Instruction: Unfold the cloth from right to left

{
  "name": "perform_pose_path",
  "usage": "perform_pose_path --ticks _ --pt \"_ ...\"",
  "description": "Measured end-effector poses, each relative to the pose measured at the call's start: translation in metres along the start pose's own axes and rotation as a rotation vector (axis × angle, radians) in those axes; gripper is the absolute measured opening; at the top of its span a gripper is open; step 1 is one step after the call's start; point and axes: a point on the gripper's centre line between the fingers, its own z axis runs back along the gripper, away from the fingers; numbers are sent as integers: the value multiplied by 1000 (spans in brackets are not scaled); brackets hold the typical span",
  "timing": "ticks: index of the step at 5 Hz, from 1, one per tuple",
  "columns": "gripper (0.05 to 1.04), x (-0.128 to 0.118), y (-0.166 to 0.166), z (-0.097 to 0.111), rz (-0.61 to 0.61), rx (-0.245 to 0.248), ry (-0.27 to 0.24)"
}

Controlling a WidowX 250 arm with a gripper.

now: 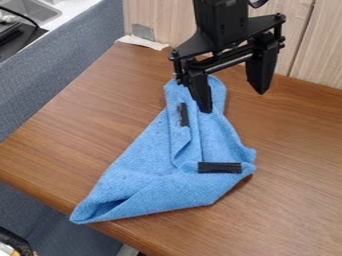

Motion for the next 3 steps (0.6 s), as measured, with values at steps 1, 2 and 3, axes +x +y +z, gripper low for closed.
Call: perform_pose_path --ticks 1,2,3 --pt "1001 0 2 -6 4 21 10" --pt "1001 16 13 -9 55 42 -15" --pt "1001 32 23 -16 86 65 -20"
